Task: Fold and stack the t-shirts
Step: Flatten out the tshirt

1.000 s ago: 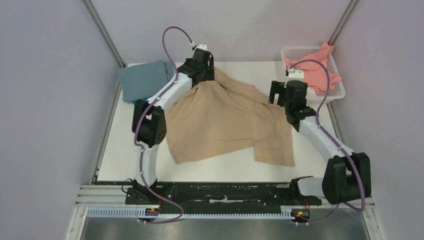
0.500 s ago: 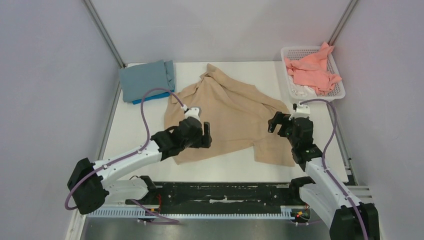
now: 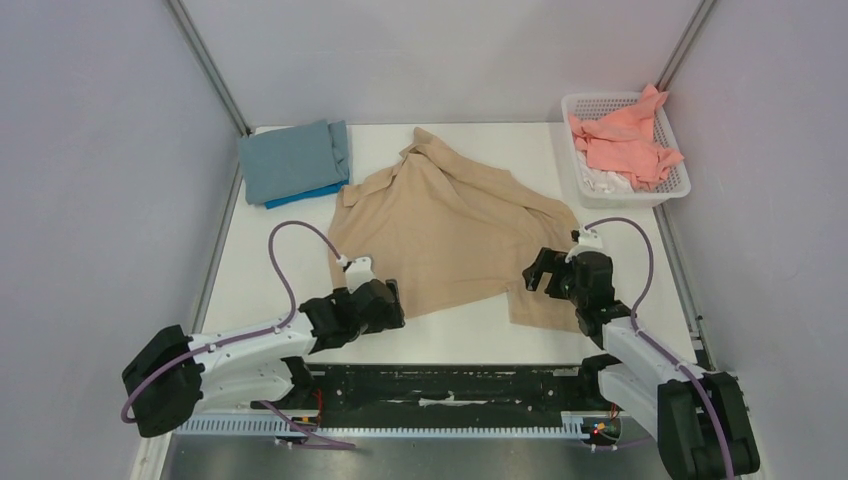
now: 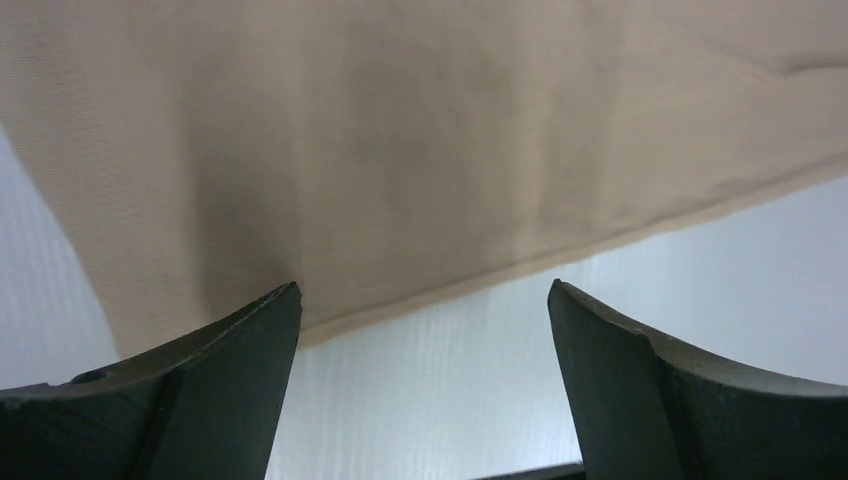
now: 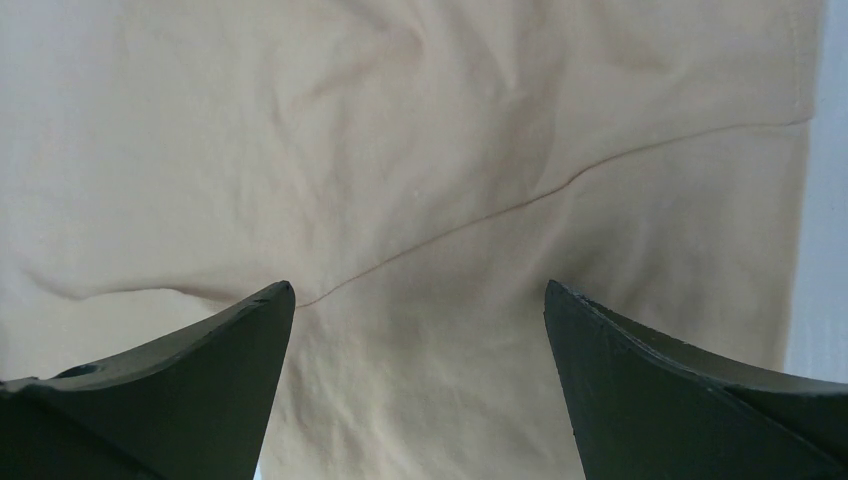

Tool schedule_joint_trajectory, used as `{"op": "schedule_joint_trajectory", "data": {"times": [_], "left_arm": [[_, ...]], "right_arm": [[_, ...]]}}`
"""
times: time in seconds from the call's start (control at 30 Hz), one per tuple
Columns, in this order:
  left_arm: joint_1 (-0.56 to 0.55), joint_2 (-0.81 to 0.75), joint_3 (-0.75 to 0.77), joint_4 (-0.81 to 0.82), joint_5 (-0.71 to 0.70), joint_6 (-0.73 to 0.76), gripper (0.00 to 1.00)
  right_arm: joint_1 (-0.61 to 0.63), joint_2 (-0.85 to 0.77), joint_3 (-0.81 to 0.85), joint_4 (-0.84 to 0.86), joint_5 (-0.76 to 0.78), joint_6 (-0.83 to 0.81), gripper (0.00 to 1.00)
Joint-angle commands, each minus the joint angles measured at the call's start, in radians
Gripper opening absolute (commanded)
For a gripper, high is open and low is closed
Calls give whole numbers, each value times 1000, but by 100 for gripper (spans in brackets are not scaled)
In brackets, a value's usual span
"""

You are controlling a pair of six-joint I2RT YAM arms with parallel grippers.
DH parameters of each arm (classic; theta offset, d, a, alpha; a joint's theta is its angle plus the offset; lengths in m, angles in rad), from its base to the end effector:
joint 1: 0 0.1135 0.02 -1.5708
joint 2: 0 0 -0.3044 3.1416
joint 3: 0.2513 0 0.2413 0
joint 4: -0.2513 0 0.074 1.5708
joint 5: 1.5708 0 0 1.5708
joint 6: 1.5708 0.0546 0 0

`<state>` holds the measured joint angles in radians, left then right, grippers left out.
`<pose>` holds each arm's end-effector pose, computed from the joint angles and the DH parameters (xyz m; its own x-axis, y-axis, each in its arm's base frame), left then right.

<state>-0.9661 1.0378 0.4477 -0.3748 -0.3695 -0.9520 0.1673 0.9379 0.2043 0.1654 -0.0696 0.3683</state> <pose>0.1095 -0.1238 0.1928 -0.8007 -0.1774 -0.5722 -0.0035 0.9565 -0.2917 0.1591 0.0307 0.1779 -0.5756 0.2670 -0.7729 -0.0179 0.9408 0.3384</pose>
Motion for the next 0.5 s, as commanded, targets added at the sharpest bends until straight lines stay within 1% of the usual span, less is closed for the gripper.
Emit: {"op": "schedule_joint_trajectory", "data": {"times": [0.0,0.07,0.17,0.27,0.37,0.47], "left_arm": [[22,-37,-34,-3,-205,-136,100],[49,-47,-56,19,-212,-132,100],[125,-36,-82,33,-198,-129,100],[211,-13,-88,63,-165,-77,100],[301,31,-81,128,-120,-12,100],[363,102,-77,205,-63,13,100]], "right_arm": [[-2,35,-9,71,-15,30,98],[0,45,-23,76,-16,39,98],[-1,41,-41,69,-10,49,98],[0,26,-40,36,4,44,98],[-1,-25,-31,-9,8,43,98],[-1,-103,-26,-68,34,50,98]]}}
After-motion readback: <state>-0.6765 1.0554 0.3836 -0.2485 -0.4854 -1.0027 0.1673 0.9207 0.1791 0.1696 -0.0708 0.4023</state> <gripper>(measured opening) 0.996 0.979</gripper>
